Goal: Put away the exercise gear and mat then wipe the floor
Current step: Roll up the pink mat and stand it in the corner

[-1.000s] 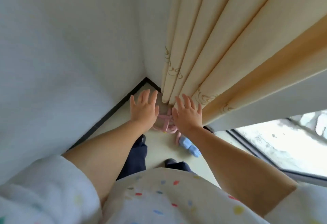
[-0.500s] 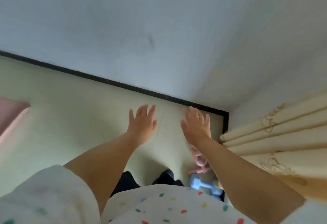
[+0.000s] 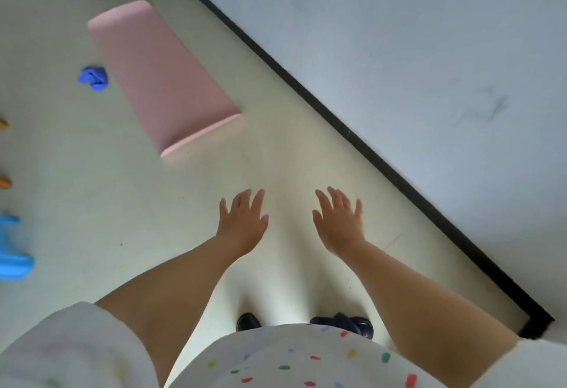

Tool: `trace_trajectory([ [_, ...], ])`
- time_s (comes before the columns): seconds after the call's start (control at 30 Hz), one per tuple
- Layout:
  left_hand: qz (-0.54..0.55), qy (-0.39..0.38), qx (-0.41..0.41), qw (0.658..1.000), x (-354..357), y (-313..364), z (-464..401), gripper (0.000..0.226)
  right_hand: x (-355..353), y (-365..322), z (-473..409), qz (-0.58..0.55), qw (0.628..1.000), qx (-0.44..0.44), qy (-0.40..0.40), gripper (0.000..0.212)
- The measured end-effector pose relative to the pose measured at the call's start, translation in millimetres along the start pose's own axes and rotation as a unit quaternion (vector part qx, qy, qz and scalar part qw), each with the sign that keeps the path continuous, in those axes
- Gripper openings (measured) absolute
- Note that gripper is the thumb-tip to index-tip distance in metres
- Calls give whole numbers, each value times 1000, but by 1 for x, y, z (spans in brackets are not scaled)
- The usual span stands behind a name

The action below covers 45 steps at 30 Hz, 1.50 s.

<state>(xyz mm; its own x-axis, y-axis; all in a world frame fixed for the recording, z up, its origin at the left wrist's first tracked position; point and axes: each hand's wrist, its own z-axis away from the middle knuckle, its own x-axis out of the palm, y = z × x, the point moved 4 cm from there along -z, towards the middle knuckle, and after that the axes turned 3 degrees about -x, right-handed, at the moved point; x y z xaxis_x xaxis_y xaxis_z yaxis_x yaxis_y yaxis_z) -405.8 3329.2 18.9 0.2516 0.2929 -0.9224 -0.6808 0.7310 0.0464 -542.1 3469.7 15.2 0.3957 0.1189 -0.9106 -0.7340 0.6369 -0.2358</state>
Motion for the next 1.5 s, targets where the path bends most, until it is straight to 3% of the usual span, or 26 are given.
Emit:
trace_trajectory([
  [0.23,37,35,-126,991,-14,-164,34,58,21,-162,-30,42,989,-140,-16,52],
  [0.57,100,21,-182,978,-8,-239,-8,57,14,-226,-124,113,976,-177,-52,52],
  [0.9,119,-2,-241,963,-64,-314,-183,58,-31,-280,-328,126,958,-246,-77,51],
  [1.17,140,6,-223,965,-119,-344,-306,57,-81,-308,-487,171,950,-244,-96,53],
  [1.33,137,-18,-256,957,-127,-418,-380,56,-78,-371,-572,175,931,-298,-120,53],
  [1.5,132,-28,-251,958,-159,-500,-478,56,-91,-417,-683,182,939,-267,-120,52],
])
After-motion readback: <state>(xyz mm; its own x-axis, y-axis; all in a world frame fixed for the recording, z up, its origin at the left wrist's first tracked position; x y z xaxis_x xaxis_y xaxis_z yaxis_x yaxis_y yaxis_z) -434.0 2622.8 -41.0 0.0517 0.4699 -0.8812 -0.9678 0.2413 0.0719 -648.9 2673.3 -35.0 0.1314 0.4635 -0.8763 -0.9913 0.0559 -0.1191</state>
